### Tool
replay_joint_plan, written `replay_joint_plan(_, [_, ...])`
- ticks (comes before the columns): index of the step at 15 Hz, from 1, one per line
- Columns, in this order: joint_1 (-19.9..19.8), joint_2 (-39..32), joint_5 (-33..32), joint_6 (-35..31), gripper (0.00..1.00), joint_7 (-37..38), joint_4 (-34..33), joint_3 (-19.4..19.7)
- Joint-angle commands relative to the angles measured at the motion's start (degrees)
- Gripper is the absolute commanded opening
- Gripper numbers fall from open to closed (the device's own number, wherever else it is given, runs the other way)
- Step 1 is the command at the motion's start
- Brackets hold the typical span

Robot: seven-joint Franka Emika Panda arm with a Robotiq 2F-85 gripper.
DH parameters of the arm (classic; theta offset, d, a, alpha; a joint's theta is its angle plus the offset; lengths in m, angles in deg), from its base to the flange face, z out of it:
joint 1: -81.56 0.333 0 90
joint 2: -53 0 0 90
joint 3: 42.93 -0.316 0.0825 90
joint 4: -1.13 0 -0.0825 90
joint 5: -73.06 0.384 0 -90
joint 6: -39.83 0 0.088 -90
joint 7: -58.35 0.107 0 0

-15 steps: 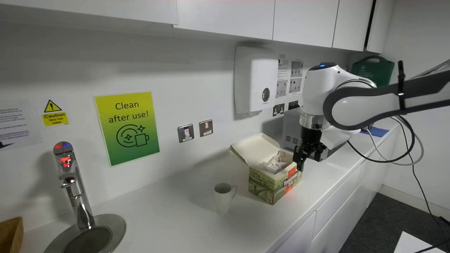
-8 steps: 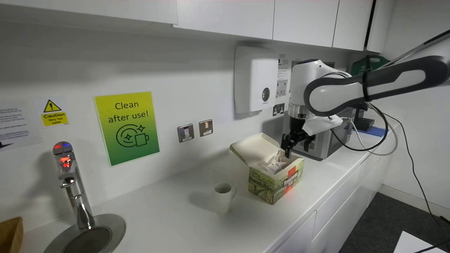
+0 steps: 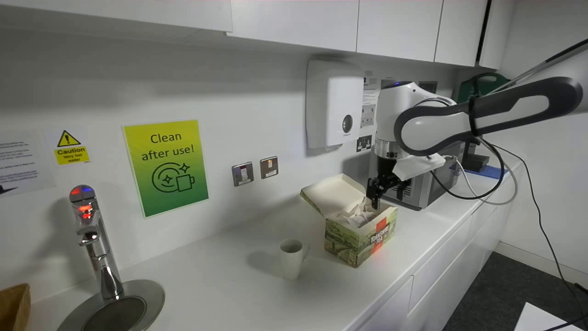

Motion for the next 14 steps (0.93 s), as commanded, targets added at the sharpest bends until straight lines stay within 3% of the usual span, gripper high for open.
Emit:
replay_joint_plan(1, [0.0,-2.9,-3.1,-0.7,1.00,3.5,-2.3,0.7])
replay_joint_plan(14, [2.6,-16.0,-6.6,0.8,1.00,8.5,-13.9,1.7])
